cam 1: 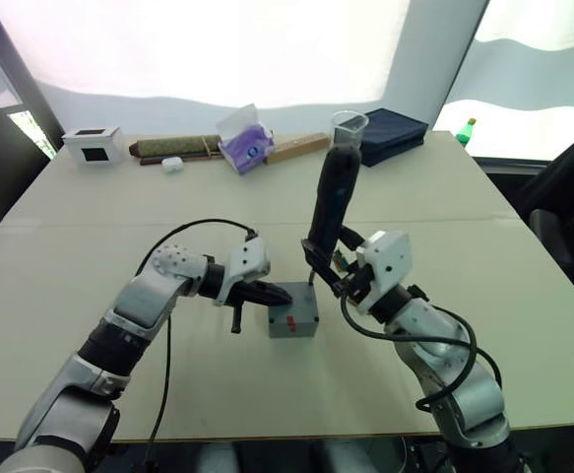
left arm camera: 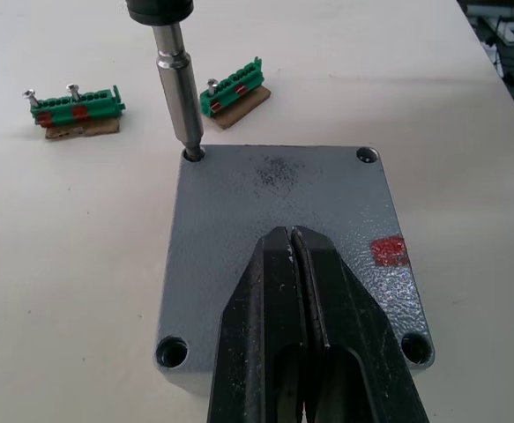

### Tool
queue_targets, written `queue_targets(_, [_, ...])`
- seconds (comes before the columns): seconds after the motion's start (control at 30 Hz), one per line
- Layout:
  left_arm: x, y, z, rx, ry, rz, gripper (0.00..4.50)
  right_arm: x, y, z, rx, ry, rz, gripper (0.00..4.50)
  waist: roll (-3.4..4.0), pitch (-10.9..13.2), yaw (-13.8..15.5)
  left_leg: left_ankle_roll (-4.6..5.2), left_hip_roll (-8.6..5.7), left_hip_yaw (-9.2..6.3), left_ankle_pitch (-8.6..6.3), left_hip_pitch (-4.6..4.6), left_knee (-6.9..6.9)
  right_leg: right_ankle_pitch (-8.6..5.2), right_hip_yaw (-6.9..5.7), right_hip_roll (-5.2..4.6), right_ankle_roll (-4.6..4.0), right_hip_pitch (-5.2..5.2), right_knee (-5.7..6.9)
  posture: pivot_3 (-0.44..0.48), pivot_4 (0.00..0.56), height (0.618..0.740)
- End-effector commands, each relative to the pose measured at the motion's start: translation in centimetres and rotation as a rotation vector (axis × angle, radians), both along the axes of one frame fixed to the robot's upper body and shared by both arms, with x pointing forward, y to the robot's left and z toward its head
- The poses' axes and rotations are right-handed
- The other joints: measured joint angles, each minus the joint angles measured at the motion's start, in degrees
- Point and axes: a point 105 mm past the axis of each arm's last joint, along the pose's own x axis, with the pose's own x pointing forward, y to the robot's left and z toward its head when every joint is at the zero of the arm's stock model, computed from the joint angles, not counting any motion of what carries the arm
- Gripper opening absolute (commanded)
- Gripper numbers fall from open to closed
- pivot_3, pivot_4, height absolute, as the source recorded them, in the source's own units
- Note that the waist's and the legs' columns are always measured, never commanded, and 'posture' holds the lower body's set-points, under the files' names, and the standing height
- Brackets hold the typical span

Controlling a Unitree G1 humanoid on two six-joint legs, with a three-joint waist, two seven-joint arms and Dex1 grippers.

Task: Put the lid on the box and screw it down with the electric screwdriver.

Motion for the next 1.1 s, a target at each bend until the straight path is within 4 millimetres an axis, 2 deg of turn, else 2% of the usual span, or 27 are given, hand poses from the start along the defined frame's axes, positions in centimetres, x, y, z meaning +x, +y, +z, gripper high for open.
queue_targets(0.03, [-0.4,0.4,-2.0,0.065,0.048,0.015,0.0,0.7,-0.8,-6.4,-0.079,0.277,-0.041,2.13,-0.01,0.0,0.0,0.0,0.0,0.0,0.0,0.0,0.0,0.0,0.0,0.0,-0.01,0.0,0.0,0.0,0.15,0.74])
queue_targets(0.33, [-0.4,0.2,-1.9,0.056,0.049,0.02,0.0,0.3,-0.7,-7.3,-0.092,0.313,-0.036,2.13,-0.16,-0.2,0.0,0.02,0.0,0.0,-0.02,0.0,-0.03,-0.04,0.0,-0.01,-0.05,0.0,-0.03,0.0,0.15,0.74])
queue_targets(0.83, [-0.5,-0.1,-1.8,0.045,0.045,0.021,0.0,0.3,-1.1,-7.7,-0.106,0.337,-0.043,2.13,-0.2,-0.2,0.0,0.01,0.01,0.0,-0.02,0.0,-0.12,-0.09,0.01,-0.03,-0.15,-0.03,-0.09,0.0,0.15,0.74])
queue_targets(1.0, [-0.4,-0.2,-1.8,0.041,0.045,0.021,0.0,0.4,-1.4,-7.2,-0.115,0.316,-0.046,2.13,-0.21,-0.2,0.0,0.01,0.01,0.0,-0.03,0.0,-0.15,-0.12,0.01,-0.04,-0.19,-0.04,-0.12,0.0,0.15,0.74])
queue_targets(1.1, [-0.4,-0.3,-1.7,0.035,0.048,0.02,0.0,0.3,-1.3,-5.4,-0.121,0.254,-0.029,2.13,-0.19,-0.2,0.0,0.01,0.01,0.0,-0.03,-0.01,-0.17,-0.17,0.01,-0.06,-0.28,-0.09,-0.16,0.0,0.15,0.74])
